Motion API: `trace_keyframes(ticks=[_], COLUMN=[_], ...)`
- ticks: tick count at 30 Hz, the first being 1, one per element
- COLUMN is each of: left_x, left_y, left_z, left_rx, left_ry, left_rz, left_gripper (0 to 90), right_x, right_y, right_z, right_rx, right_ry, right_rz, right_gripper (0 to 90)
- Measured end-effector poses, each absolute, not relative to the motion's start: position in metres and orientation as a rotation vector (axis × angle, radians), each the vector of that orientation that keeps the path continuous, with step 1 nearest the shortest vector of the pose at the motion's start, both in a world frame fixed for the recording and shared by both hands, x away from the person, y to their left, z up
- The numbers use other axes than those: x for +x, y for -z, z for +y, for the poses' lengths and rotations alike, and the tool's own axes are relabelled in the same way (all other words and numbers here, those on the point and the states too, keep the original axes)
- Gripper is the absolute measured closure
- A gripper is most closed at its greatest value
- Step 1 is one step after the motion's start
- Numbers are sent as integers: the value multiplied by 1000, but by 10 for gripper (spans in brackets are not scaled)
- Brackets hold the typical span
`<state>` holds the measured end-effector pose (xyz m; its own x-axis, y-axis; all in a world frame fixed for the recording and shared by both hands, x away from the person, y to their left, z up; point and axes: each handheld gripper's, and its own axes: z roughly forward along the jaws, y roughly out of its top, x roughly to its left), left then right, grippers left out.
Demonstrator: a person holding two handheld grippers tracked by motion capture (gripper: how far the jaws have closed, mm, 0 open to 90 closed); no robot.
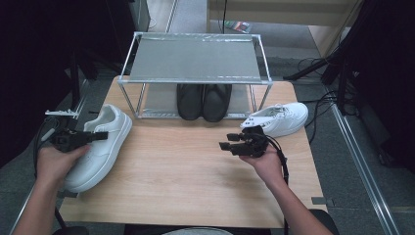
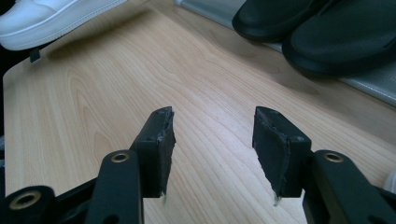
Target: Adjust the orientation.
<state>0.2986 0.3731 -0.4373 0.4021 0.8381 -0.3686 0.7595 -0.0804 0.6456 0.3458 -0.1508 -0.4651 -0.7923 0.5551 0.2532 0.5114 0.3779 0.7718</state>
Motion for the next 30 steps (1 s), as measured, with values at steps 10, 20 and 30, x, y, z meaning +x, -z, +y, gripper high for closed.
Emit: trace_keyframes(ticks=[10, 20, 30], left_x=[295, 312, 322], left_y=[424, 428, 432], left_z=[323, 261, 207], left_rx=[1922, 2032, 2119], left_ry=[-75, -7, 44], left_rz=[1251, 1114, 980], left_gripper=[842, 841, 840], right_x=[346, 340, 330], right_y=[465, 464, 464], right_z=[-148, -153, -163], right_rx=[974, 985, 1004], right_ry=[-1418, -1409, -1401], right_rz=[2567, 2545, 2520], right_gripper=[497, 497, 495])
